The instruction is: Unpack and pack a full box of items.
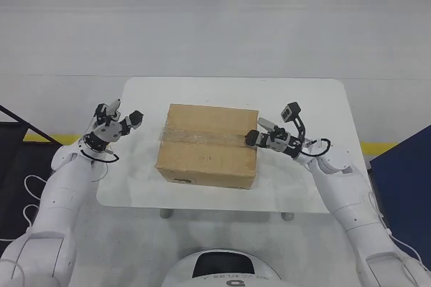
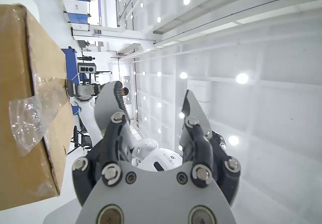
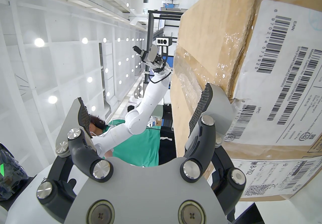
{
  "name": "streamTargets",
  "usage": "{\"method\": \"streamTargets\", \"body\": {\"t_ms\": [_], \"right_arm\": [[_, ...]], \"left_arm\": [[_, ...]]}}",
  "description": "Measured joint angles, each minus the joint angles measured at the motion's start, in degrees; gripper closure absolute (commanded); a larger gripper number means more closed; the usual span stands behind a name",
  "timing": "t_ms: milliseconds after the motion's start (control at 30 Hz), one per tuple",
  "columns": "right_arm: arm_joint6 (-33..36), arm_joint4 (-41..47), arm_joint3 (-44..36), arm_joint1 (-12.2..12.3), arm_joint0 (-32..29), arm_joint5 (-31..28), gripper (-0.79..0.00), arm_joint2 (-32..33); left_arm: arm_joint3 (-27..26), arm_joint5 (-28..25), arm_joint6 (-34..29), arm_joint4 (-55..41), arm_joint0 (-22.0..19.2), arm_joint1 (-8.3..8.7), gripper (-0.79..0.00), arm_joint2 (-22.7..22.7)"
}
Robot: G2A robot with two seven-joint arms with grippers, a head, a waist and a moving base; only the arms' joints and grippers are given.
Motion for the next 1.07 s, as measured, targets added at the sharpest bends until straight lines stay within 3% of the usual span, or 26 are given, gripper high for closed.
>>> {"method": "streamTargets", "body": {"t_ms": [500,600,833,1067], "right_arm": [[-0.57,0.21,-0.28,-0.02,-0.24,-0.08,-0.785,0.10],[-3.90,4.40,-0.98,-0.12,-1.99,-2.11,-0.785,1.85],[-2.65,18.17,0.97,0.53,-6.12,-7.31,-0.785,9.98],[-1.90,19.95,3.16,0.91,-6.14,-7.49,-0.785,12.70]], "left_arm": [[0.01,0.00,0.00,0.00,0.00,0.00,-0.785,0.00],[0.01,0.00,0.00,0.00,0.00,0.00,-0.785,0.00],[0.01,0.00,0.00,0.00,0.00,0.00,-0.785,0.00],[0.01,0.00,0.00,0.00,0.00,0.00,-0.785,0.00]]}}
